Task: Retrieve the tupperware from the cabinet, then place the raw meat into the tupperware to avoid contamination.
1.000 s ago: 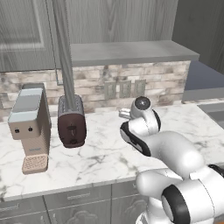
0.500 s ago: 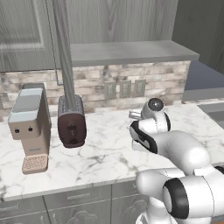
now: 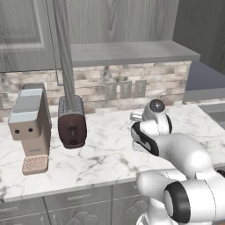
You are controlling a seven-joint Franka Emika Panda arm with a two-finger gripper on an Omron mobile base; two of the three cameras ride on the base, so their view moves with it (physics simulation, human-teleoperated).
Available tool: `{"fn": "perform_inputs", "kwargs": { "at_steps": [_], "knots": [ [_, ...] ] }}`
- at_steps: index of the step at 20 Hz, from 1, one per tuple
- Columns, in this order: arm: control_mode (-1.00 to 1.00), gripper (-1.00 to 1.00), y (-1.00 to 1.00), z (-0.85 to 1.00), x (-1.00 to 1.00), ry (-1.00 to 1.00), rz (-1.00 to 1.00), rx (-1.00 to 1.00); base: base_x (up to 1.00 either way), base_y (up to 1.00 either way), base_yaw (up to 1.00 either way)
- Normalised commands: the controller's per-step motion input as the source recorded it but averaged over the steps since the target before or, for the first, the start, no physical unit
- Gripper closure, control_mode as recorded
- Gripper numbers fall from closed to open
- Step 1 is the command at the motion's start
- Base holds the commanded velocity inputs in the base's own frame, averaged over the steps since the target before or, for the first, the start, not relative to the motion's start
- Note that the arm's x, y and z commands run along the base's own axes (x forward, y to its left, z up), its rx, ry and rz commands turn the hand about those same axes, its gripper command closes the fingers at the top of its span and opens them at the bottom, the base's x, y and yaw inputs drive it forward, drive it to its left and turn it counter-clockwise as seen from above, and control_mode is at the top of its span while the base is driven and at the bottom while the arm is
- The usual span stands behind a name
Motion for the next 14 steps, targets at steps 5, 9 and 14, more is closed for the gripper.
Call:
{"fn": "perform_inputs", "kwargs": {
  "at_steps": [5,9,14],
  "knots": [
    [-1.00,1.00,-0.04,-0.11,0.00,0.00,0.00,0.00,0.00,0.00,0.00],
    [-1.00,1.00,-0.04,-0.15,0.00,0.01,0.00,0.00,0.00,0.00,0.00],
    [-1.00,1.00,-0.05,-0.21,0.00,0.02,0.00,0.00,0.00,0.00,0.00]
  ]
}}
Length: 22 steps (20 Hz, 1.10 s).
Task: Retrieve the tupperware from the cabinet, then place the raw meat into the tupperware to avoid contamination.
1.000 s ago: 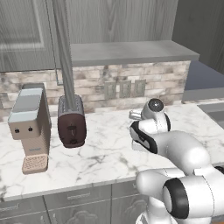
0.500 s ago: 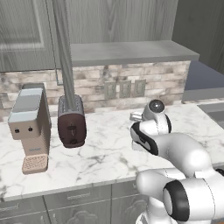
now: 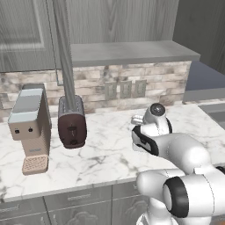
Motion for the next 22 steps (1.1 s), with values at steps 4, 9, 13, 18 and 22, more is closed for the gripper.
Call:
{"fn": "perform_inputs", "kwargs": {
  "at_steps": [4,9,13,18,22],
  "knots": [
    [-1.00,1.00,-0.04,-0.19,0.00,0.00,0.00,0.00,0.00,0.00,0.00],
    [-1.00,1.00,-0.01,-0.13,0.00,0.00,0.00,0.00,0.00,0.00,0.00],
    [-1.00,1.00,0.00,-0.11,0.00,0.00,0.00,0.00,0.00,0.00,0.00],
    [-1.00,1.00,0.00,-0.09,0.01,0.00,0.00,0.00,0.00,0.00,0.00],
    [-1.00,-1.00,0.00,-0.02,0.09,0.00,0.00,0.00,0.00,0.00,0.00]
  ]
}}
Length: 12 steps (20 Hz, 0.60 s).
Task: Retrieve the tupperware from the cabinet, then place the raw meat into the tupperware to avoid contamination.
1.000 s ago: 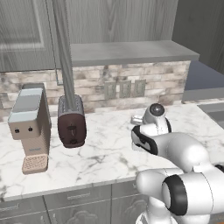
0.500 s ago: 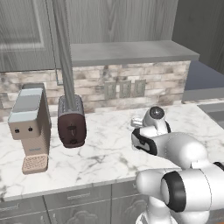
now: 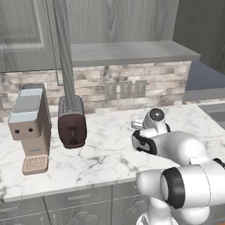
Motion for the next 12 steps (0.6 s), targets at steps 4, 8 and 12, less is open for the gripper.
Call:
{"fn": "perform_inputs", "kwargs": {
  "at_steps": [4,8,12],
  "knots": [
    [-1.00,-1.00,-0.12,0.06,0.12,0.00,0.00,0.04,0.00,0.00,0.00],
    [-1.00,-1.00,-0.16,0.17,0.09,0.00,0.00,0.06,0.00,0.00,0.00],
    [-1.00,-1.00,-0.10,0.23,-0.02,-0.01,0.00,0.05,0.00,0.00,0.00]
  ]
}}
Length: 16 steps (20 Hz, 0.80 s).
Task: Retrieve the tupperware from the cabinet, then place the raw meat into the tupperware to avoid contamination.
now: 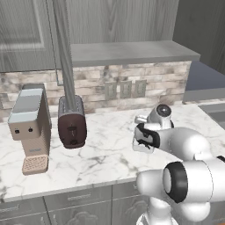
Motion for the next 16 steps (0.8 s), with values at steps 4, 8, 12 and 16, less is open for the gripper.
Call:
{"fn": "perform_inputs", "kwargs": {
  "at_steps": [4,8,12,16],
  "knots": [
    [-1.00,-1.00,0.03,0.20,-0.50,-0.07,0.00,0.00,0.00,0.00,0.00],
    [-1.00,-1.00,0.21,0.01,-0.87,-0.15,0.00,-0.04,0.00,0.00,0.00],
    [-1.00,-1.00,0.17,0.05,-0.93,-0.17,0.01,-0.06,0.00,0.00,0.00],
    [-1.00,-1.00,0.07,0.23,-0.83,-0.22,0.00,-0.03,0.00,0.00,0.00]
  ]
}}
